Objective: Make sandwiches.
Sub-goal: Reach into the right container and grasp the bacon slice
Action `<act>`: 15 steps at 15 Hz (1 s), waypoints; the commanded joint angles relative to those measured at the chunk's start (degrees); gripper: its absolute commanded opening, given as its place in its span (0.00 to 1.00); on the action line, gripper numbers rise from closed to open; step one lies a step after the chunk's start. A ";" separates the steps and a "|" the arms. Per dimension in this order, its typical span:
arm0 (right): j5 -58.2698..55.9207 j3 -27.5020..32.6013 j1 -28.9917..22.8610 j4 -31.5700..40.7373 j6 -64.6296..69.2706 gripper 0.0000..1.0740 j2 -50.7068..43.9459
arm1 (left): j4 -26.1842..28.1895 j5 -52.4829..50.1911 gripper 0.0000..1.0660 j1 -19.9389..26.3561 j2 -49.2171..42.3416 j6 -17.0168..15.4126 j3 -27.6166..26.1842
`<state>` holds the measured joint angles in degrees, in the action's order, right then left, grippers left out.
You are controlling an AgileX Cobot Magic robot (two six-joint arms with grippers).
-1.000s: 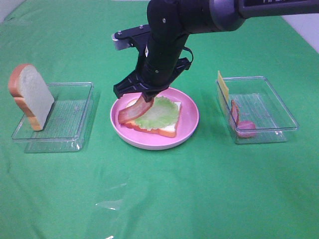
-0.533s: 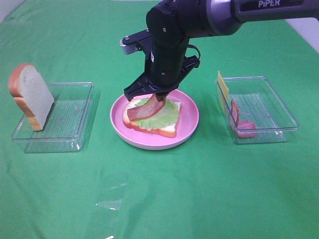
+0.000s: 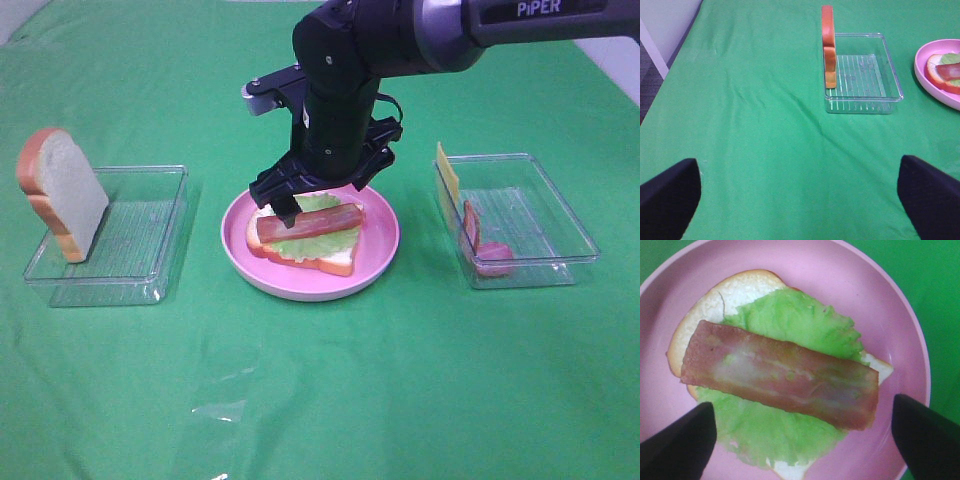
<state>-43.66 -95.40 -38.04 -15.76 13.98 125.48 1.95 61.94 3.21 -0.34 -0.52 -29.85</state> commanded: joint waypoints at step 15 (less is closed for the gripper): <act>-27.62 -0.06 12.95 3.90 -8.25 0.91 -16.04 | 0.11 -0.23 0.94 0.00 -0.11 0.17 0.17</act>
<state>-69.16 -95.40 -25.55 -12.78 6.93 109.95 1.95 61.94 3.21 -0.34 -0.52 -29.85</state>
